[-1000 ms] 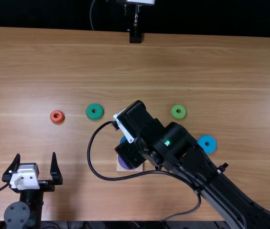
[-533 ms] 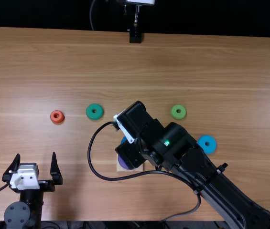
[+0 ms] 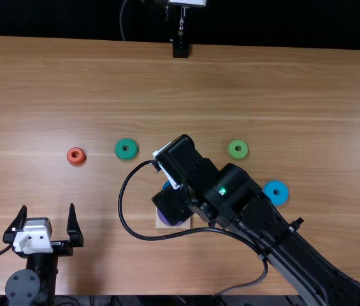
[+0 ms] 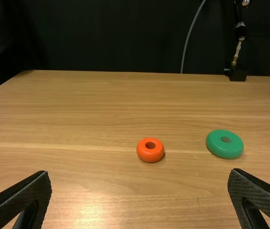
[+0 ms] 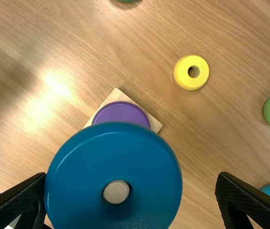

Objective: Build the Hanoi tower: stack the rings onto the peg from bottom to top in this color order: purple, dark blue, light blue, dark green, light green, yellow, orange.

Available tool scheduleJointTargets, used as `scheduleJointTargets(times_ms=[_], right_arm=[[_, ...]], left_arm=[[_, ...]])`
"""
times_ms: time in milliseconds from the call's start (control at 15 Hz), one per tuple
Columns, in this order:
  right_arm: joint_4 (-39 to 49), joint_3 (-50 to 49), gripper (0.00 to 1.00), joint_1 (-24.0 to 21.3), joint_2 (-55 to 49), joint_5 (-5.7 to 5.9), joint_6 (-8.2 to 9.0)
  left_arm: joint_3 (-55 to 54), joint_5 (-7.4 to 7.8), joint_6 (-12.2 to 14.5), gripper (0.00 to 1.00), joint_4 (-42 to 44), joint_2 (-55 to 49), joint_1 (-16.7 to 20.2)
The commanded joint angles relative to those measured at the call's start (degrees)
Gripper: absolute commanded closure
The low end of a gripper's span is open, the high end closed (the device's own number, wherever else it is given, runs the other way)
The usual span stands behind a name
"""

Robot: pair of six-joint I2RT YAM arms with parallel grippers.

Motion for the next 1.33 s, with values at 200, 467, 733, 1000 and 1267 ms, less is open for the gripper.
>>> scheduleJointTargets(times_ms=[200, 467, 733, 1000, 1267], right_arm=[[1.1, 0.2, 0.00, 0.6, -0.1, 1.15, 0.32], [5.3, -0.2, 0.00, 0.8, -0.1, 1.15, 0.53], [5.4, 0.1, 0.00, 0.5, -0.1, 1.15, 0.53], [10.9, -0.6, 0.00, -2.4, -0.1, 1.37, 0.53], [19.7, -5.9, 0.00, -17.3, -0.2, 1.26, 0.11]], left_arm=[[-2.9, -0.10, 0.6, 0.00, -0.9, -1.0, 0.2], [-2.9, -0.10, 0.6, 0.00, -0.8, -1.0, 0.2], [-2.9, -0.10, 0.6, 0.00, -0.9, -1.0, 0.2], [-2.9, -0.10, 0.6, 0.00, -0.8, -1.0, 0.2], [-2.9, -0.10, 0.5, 0.00, -0.8, -1.0, 0.2]])
